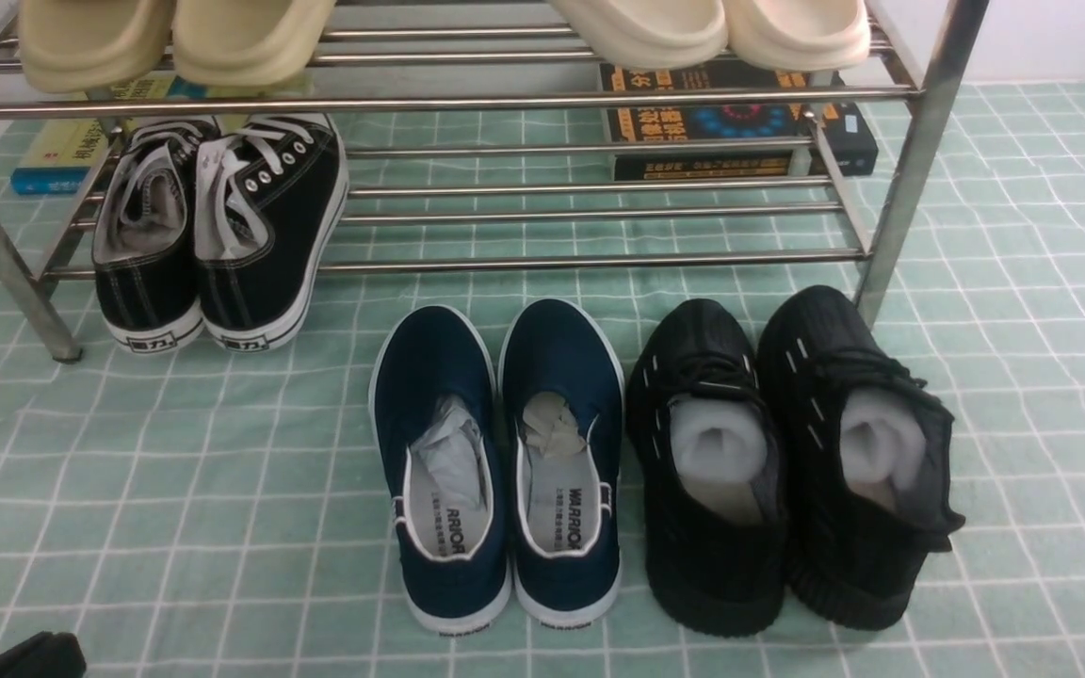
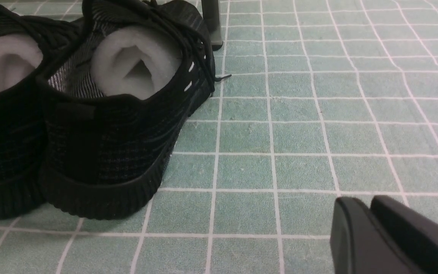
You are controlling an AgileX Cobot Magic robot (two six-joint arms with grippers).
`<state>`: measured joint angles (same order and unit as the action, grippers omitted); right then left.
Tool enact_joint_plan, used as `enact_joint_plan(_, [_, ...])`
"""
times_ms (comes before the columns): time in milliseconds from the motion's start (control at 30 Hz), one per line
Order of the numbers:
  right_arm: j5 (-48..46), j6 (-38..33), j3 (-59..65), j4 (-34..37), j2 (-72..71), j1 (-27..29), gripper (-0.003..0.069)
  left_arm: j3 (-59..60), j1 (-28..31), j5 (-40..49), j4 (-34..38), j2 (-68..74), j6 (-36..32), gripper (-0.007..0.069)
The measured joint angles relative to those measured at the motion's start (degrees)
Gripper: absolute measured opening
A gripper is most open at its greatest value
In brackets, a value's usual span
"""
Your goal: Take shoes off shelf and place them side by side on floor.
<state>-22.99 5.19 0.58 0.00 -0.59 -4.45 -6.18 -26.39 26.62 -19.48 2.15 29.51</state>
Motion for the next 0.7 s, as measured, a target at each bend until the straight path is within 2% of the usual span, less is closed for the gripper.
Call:
enact_joint_plan(167, [0.0, 0.0, 0.0, 0.0, 0.0, 0.0, 0.0091, 5.2, 1.08, -2.79, 4.19, -2.68, -7.11, 0.0085])
enact_joint_plan(233, [0.0, 0.0, 0.0, 0.0, 0.0, 0.0, 0.0093, 6.56, 3.7, -2.92, 6.61, -2.76, -10.2, 0.0085])
enact_joint_plan(400, [0.0, 0.0, 0.0, 0.0, 0.0, 0.0, 0.0101, 7.17, 17.12, -5.33, 12.58, -2.82, -19.47, 0.0089])
enact_joint_plan(533, [0.0, 0.0, 0.0, 0.0, 0.0, 0.0, 0.0101, 7.36, 25.47, -6.12, 16.99, -2.82, -25.41, 0.009])
enact_joint_plan(600, [0.0, 0.0, 0.0, 0.0, 0.0, 0.0, 0.0101, 7.36, 28.13, -6.21, 17.54, -2.82, -26.37, 0.009])
enact_joint_plan(700, [0.0, 0.0, 0.0, 0.0, 0.0, 0.0, 0.0101, 7.36, 28.65, -6.09, 17.49, -2.82, -26.35, 0.009])
